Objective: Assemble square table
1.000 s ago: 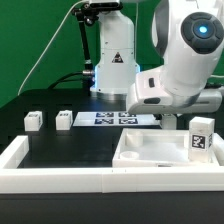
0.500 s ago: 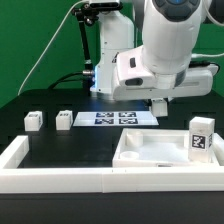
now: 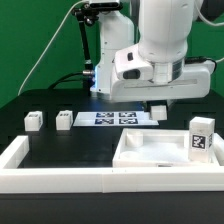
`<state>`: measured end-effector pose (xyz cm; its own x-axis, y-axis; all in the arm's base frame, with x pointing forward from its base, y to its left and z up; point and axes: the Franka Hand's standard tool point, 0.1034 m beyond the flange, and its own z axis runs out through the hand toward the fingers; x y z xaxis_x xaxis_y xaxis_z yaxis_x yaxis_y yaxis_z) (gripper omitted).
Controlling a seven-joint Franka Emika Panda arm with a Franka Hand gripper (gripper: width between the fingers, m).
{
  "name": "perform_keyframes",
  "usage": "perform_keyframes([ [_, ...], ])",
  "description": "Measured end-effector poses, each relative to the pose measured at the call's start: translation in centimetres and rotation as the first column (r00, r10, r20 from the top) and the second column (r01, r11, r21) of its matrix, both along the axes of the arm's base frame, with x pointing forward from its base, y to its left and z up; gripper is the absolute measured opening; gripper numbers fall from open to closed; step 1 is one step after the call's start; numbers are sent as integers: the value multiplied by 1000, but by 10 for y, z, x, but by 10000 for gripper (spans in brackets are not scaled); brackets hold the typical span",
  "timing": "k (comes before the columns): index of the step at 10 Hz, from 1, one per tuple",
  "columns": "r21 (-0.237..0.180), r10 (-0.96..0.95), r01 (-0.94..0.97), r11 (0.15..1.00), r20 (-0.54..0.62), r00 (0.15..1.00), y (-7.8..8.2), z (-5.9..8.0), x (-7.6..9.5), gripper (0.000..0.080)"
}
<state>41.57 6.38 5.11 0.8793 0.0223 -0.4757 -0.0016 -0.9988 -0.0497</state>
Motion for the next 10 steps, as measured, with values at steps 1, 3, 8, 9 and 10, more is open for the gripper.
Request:
perform_keyframes([
  [1,5,-8,8,1000,34,999,-2,12,7,290],
  [3,15,-23,21,1000,147,989,-5,36,18,290],
  [8,8,-35,35,999,468,883,-13,49,34,290],
  [9,1,-31,36,999,544,839,-15,48,40,290],
  [10,-6,-24,35,999,599,800,-17,46,44,290],
])
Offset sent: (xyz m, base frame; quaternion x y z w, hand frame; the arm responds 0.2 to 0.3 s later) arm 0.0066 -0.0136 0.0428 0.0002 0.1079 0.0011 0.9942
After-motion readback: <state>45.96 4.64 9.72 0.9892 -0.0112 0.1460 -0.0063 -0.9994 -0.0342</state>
